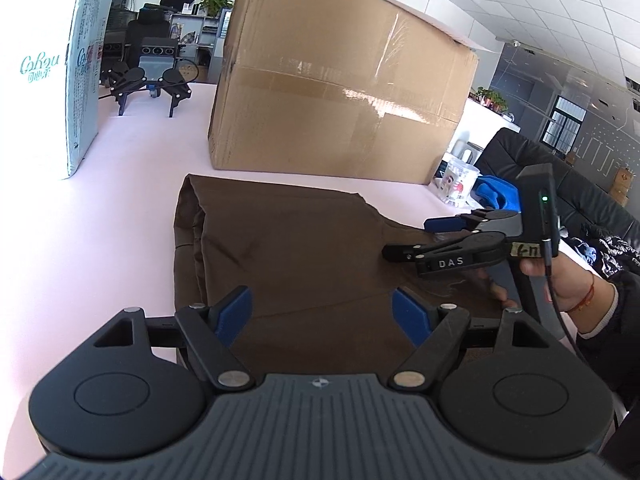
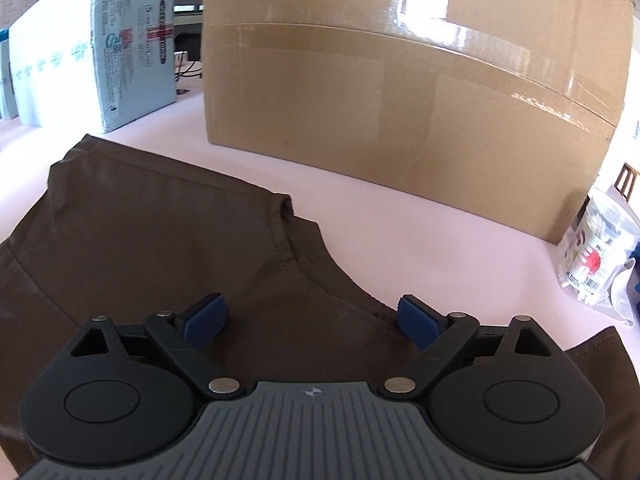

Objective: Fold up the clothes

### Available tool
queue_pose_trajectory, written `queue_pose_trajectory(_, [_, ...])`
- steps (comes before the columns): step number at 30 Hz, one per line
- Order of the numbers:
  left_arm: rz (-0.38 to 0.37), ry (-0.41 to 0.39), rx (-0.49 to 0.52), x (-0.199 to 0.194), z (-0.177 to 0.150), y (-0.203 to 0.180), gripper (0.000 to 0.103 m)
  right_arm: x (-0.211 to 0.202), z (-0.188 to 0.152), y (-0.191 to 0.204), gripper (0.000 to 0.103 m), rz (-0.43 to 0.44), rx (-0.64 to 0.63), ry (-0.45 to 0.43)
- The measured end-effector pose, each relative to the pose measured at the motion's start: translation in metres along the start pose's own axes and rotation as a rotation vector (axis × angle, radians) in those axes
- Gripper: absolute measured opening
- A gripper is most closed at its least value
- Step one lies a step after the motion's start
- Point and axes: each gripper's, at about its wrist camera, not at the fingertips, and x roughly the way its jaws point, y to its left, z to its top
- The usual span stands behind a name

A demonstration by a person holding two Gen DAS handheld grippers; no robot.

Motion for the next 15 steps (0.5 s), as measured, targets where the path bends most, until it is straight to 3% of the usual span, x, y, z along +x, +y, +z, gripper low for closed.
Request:
queue_pose_trajectory(8, [-0.016,-0.002,0.004,0.001,-0.001,-0.003,0.077,-0.022,-0.002,-0.023,0.101,0.022,0.111,-0.024])
queue_pose_trajectory(13, [-0.016,-0.028,0.021,0.007,0.0,-0.009,0.078,-0.073,-0.018,-0.075,0.101,0.022,0.373,-0.116])
queue_pose_trajectory(15, [-0.021,-0.026,0.032,0.013,0.001,-0.013,0.078,-0.093,-0.037,-0.097,0.101,0.065,0.507,-0.204])
